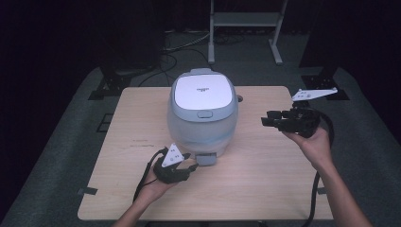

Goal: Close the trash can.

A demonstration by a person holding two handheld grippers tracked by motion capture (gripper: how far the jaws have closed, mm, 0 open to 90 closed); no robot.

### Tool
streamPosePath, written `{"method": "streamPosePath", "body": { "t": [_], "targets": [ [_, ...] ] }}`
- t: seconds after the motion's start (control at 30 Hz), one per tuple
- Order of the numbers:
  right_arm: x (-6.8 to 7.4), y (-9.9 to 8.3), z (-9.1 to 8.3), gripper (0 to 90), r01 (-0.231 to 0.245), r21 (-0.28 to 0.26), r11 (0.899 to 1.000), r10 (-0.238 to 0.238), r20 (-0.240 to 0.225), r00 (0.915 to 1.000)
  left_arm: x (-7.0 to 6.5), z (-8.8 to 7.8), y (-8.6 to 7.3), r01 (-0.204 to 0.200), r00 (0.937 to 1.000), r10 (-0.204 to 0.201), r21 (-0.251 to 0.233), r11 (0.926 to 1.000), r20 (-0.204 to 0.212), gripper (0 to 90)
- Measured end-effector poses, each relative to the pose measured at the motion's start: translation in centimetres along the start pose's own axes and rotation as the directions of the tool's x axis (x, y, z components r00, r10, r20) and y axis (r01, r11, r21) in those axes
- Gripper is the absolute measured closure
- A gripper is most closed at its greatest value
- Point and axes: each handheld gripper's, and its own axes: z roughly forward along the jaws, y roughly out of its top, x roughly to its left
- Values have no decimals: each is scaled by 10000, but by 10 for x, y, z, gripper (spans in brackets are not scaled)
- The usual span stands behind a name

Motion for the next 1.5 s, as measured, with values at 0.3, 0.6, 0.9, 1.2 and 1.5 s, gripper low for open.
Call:
{"method": "streamPosePath", "body": {
  "t": [0.3, 0.6, 0.9, 1.2, 1.5],
  "targets": [
    [-3, -15, 1, 538, -227, 14, 9997, 227, 72, 9997, 5, -6, -9, 205, 9997, -204, 95, 9997, -107, 443],
    [-5, -30, 3, 518, -403, 73, 9992, 402, 25, 9992, 12, -15, -15, 465, 9983, -462, 78, 9989, -347, 392],
    [-5, -42, 1, 501, -437, 94, 9990, 436, 126, 9990, 19, -24, -15, 392, 9970, -385, 86, 9992, -672, 344],
    [-5, -54, 3, 482, -421, 161, 9990, 418, 188, 9989, 24, -31, -17, 504, 9952, -496, 72, 9987, -849, 317],
    [-3, -68, 3, 480, -488, 227, 9986, 482, 271, 9985, 27, -34, -21, 623, 9936, -611, 99, 9980, -945, 291]
  ]
}}
